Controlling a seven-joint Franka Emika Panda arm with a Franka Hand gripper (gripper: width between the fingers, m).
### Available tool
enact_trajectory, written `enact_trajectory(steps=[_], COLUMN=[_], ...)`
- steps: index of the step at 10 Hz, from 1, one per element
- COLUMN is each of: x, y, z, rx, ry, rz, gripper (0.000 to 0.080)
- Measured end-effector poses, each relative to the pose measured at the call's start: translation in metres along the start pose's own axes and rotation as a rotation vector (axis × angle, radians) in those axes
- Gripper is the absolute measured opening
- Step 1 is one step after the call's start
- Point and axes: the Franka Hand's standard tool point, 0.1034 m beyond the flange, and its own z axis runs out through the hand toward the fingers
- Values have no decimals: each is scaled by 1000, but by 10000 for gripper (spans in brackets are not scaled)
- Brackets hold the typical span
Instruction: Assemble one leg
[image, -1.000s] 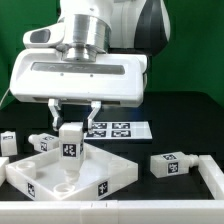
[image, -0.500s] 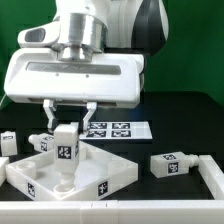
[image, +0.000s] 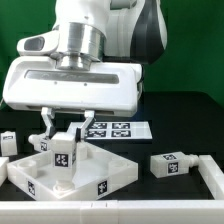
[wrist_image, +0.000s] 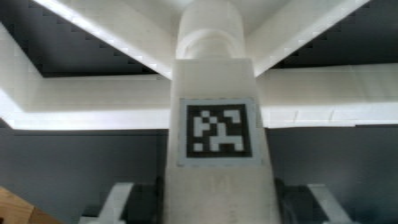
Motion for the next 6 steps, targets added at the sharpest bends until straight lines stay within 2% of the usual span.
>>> enact_trajectory(steps=[1,4,6], x=[-5,-7,-8], y=[1,2,1], z=[4,6,7], rx=[-3,-10,-4], ry=[-2,18,-6], rz=[-1,-2,-1], gripper=[282,282,282])
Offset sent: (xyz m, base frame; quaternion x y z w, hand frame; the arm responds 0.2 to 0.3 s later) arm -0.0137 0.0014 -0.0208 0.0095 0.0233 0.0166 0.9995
